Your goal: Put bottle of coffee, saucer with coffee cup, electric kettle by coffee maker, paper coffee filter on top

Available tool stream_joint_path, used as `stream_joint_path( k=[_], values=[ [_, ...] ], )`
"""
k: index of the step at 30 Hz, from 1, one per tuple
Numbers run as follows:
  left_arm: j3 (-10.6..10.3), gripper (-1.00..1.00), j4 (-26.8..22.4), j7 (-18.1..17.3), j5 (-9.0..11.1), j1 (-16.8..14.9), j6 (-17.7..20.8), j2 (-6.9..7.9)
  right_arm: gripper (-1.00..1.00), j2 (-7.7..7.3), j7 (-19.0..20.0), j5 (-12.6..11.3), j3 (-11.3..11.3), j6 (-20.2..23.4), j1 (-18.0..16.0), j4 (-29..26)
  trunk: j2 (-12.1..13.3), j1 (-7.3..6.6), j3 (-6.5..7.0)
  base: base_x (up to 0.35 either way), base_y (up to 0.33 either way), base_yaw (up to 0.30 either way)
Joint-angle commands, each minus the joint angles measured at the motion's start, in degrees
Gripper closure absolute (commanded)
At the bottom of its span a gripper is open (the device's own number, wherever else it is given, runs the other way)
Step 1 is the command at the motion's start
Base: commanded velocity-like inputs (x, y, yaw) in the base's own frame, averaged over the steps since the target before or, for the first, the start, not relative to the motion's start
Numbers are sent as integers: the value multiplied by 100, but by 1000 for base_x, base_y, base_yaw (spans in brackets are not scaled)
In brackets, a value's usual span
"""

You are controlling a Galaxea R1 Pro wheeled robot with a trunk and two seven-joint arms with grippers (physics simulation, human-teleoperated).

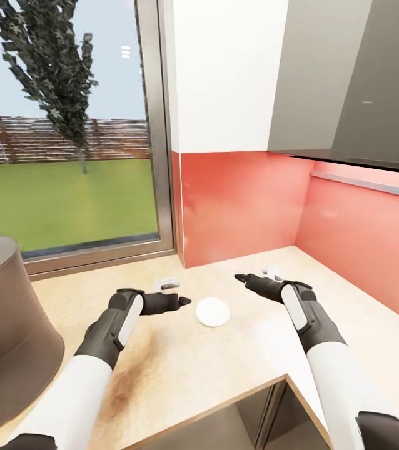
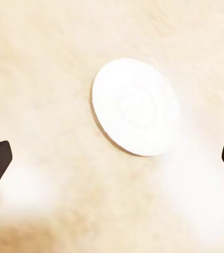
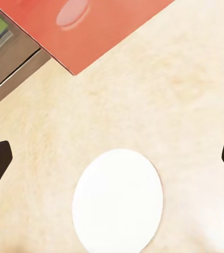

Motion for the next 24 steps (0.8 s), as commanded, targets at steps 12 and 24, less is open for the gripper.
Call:
stream_joint_path(
  k=[12, 24],
  values=[
    [15, -100, -51, -4, 31, -4, 52, -4, -100, -2, -5, 43, -29, 44, -3, 17, -13, 4, -14, 20, 0, 0],
    [14, -100, -51, -4, 31, -4, 49, -9, -100, -2, -6, 39, -29, 44, -4, 80, -13, 4, -14, 102, 0, 0]
  ],
)
